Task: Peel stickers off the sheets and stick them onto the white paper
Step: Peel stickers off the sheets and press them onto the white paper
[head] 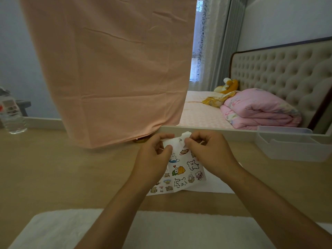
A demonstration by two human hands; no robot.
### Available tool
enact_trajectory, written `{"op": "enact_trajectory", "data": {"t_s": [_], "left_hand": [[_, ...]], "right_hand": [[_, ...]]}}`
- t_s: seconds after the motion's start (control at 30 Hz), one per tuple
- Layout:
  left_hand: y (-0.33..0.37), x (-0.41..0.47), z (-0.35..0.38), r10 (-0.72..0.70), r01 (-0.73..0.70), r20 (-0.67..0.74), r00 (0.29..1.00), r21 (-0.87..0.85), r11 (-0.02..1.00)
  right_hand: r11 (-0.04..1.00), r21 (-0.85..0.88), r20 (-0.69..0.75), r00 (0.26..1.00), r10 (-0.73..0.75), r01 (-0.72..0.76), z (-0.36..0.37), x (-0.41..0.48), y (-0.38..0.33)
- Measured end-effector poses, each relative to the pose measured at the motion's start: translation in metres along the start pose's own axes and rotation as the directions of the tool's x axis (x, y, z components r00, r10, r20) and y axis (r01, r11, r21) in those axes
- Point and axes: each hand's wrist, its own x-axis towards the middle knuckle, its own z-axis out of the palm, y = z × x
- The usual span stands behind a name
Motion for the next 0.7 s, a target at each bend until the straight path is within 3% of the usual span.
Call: {"op": "enact_trajectory", "data": {"t_s": [0.17,0.5,0.7], "left_hand": [[-0.003,0.000,0.000,-0.022,0.022,-0.028,0.999,0.027,0.999],[-0.014,0.004,0.001,-0.021,0.031,-0.069,0.997,0.144,0.989],[-0.027,0.011,-0.008,-0.063,0.098,-0.133,0.989,0.271,0.958]], "right_hand": [[0.998,0.040,0.025,0.999,0.042,-0.043,-0.002,0.001,0.001],[0.917,0.273,0.118,0.956,0.268,-0.290,-0.006,0.007,0.006],[0.958,0.232,0.007,0.985,0.170,-0.167,0.000,0.006,0.015]]}}
